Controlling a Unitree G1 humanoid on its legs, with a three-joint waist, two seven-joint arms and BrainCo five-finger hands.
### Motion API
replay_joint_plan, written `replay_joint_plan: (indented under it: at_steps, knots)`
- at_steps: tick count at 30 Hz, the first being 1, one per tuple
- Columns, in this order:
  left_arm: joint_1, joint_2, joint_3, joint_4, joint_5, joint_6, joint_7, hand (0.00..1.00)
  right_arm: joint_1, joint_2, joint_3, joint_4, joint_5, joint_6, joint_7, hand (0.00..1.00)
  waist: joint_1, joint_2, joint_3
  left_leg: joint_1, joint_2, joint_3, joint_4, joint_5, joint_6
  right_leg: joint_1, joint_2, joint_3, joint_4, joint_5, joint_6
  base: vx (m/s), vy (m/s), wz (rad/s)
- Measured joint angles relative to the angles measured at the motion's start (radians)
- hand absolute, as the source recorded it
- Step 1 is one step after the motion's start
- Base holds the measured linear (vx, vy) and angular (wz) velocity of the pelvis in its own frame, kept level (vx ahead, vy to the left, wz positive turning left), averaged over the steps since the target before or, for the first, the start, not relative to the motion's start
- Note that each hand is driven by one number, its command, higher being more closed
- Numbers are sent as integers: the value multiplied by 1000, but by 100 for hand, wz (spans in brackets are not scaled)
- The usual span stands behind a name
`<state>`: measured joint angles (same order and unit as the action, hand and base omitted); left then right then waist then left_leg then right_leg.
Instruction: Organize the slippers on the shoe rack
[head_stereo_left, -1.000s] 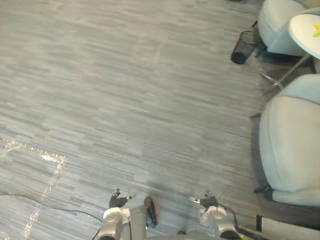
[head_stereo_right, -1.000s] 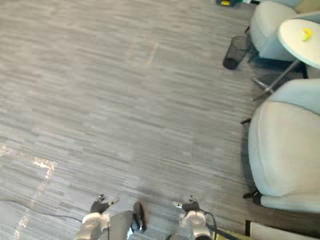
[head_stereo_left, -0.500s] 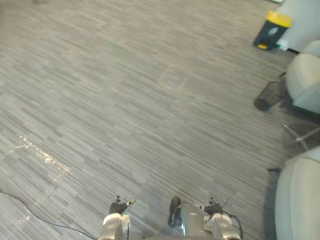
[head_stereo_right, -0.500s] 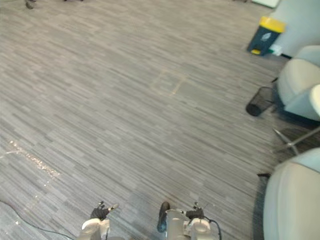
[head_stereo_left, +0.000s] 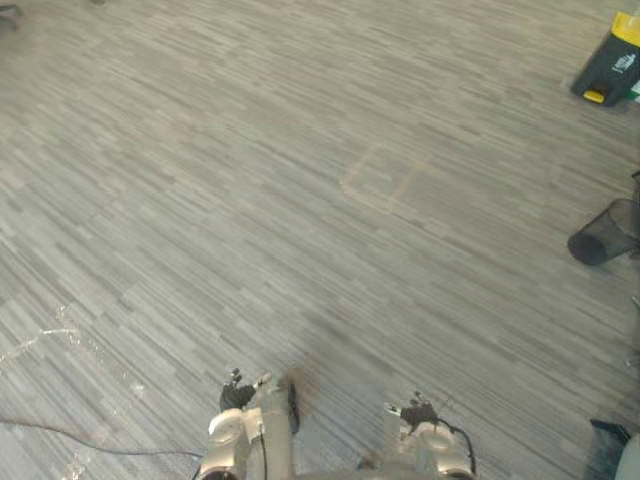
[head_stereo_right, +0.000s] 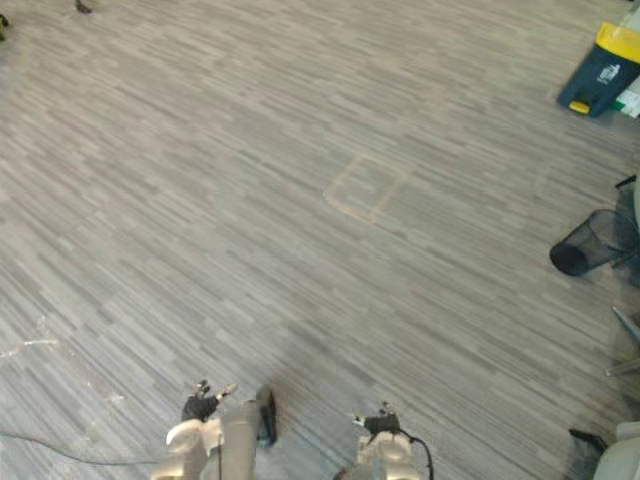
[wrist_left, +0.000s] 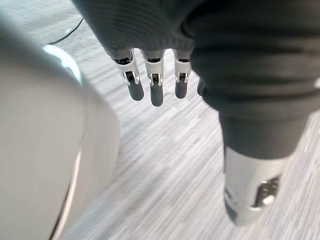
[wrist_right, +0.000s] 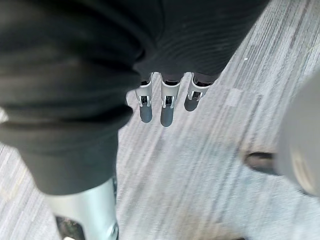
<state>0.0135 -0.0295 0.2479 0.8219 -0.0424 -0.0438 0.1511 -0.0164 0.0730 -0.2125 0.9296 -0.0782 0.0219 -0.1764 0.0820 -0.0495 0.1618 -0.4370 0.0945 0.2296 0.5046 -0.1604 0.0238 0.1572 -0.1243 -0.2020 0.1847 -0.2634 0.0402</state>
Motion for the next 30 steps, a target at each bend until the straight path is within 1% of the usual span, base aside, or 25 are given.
replay_joint_plan:
  at_steps: [1,3,5,6,7,8,9,11,12,13,14,15,16,17,18,19,20,21,22,24,25,26,27,29,30]
  knots:
    - [-2,2,1,7,1,1,1,0,0,-1,-3,-8,-1,-2,0,0,1,-5,-3,2,-3,12,27,-26,13,-16,-11,18,49,11,17,740,381,-7]
    - [-12,11,-8,38,0,9,2,0,-2,-2,-17,-11,-2,-2,0,0,-1,-4,2,67,-21,21,53,-79,50,-100,-53,51,329,53,56,551,279,-3]
    - [-11,8,-9,66,1,14,2,0,1,-6,-12,-11,-3,-1,4,0,-2,17,15,200,-22,19,20,-114,61,-185,-58,76,637,40,52,488,170,-23]
    - [-11,5,-10,73,0,13,2,0,6,-6,-7,-12,-3,-3,5,0,-4,25,17,270,-22,21,-11,-120,63,-235,-56,70,741,28,40,422,95,-32]
    - [-9,1,-10,74,0,13,2,0,11,-5,-6,-16,-6,-4,5,0,-9,34,13,319,-22,22,-47,-130,64,-285,-51,48,794,22,28,377,56,-29]
    - [-11,-6,-10,73,-1,12,2,0,15,-4,-5,-22,-11,-4,4,0,-23,46,6,395,-18,16,-119,-178,43,-376,-39,-11,817,6,11,379,47,-25]
    - [-19,-4,-10,76,-1,12,2,0,13,-4,1,-22,-12,-3,5,0,-24,40,11,425,-23,25,-136,-192,28,-425,-36,-35,805,-5,7,366,14,-29]
    - [-33,-3,-12,93,-1,12,3,0,12,-4,-2,-52,-12,-4,4,0,-30,34,9,469,-23,39,-145,-234,16,-516,-17,-102,657,-12,5,425,-31,-23]
    - [-43,-3,-12,107,-1,13,2,0,13,-10,-13,-50,-13,-10,3,0,-35,27,12,517,-23,51,-175,-247,3,-542,15,-142,470,15,1,500,-59,-10]
    - [-47,0,-22,114,0,11,2,0,12,-9,-19,-49,-18,-10,3,0,-40,22,13,560,-29,54,-214,-249,-4,-542,38,-163,303,67,3,456,-52,1]
    - [-49,6,-37,120,1,11,1,0,9,-9,-21,-46,-23,-9,4,0,-46,14,12,594,-41,46,-253,-246,-10,-547,49,-161,201,123,-4,540,-77,36]
    - [-50,14,-48,139,1,11,0,0,5,-13,-22,-38,-33,-9,4,0,-70,17,7,644,-44,13,-308,-236,-27,-547,68,-137,176,245,-56,646,-96,48]
    - [-54,10,-48,150,1,11,-1,0,-10,-17,-25,-25,-38,-4,4,0,-77,32,0,666,-23,-22,-328,-221,-45,-537,88,-133,186,234,-137,652,-108,36]
    - [-52,10,-43,154,4,12,-2,0,-32,-14,-49,-5,-39,-2,4,0,-64,35,4,672,-18,-58,-325,-182,-90,-553,72,-136,259,193,-159,634,-140,21]
    - [-59,-9,-42,154,9,14,-1,0,-34,-14,-74,-8,-39,1,4,0,-77,38,9,693,-31,-107,-324,-143,-102,-584,35,-144,395,147,-171,552,-186,19]
    - [-45,-23,-35,152,22,14,2,0,-31,-34,-85,-21,-40,-6,4,0,-85,54,1,703,-31,-131,-277,-131,-109,-616,35,-169,470,88,-135,507,-220,34]
    - [-19,-14,-29,148,24,13,-1,0,-23,-24,-61,-23,-39,-6,5,0,-82,53,-19,659,-19,-140,-142,-131,-115,-564,52,-180,351,93,-154,449,-271,25]
    - [-20,-30,-21,139,33,15,0,0,-11,-39,-45,-22,-38,-5,6,0,-83,95,-21,552,24,-154,134,-93,-150,-495,99,-193,307,68,-180,524,-237,-15]
    - [-10,-29,-8,123,40,13,-3,0,-13,-31,-32,-8,-37,-2,5,0,-61,123,-20,437,93,-143,385,-57,-165,-432,167,-167,243,56,-191,571,-199,-50]
    - [4,-22,10,108,40,15,1,0,-9,0,0,2,-33,0,6,0,-45,114,-8,320,153,-99,561,-99,-136,-327,213,-133,178,38,-204,621,-107,-69]
    - [16,-19,6,100,39,18,0,0,-9,0,19,8,-29,5,10,0,-35,101,-1,275,162,-80,572,-120,-122,-263,220,-111,143,30,-201,788,-112,-75]
    - [27,-19,6,49,38,14,0,0,4,-1,18,7,-28,6,5,0,-22,84,5,205,167,-33,497,-153,-97,-163,222,-70,78,28,-198,641,-69,-66]
    - [30,-19,5,41,38,12,0,0,5,-1,18,5,-28,5,4,0,-22,81,3,183,166,-23,470,-160,-92,-136,221,-58,58,28,-195,660,-15,-75]
    - [34,-25,7,24,38,8,-1,0,2,0,16,-6,-28,5,3,0,-21,75,3,106,141,0,310,-167,-90,-48,214,-9,-15,27,-159,532,72,-56]
    - [30,-22,8,24,38,7,-2,0,0,1,8,-8,-28,4,3,0,-21,70,6,84,115,-4,173,-149,-95,-12,202,11,-43,19,-142,560,169,-52]
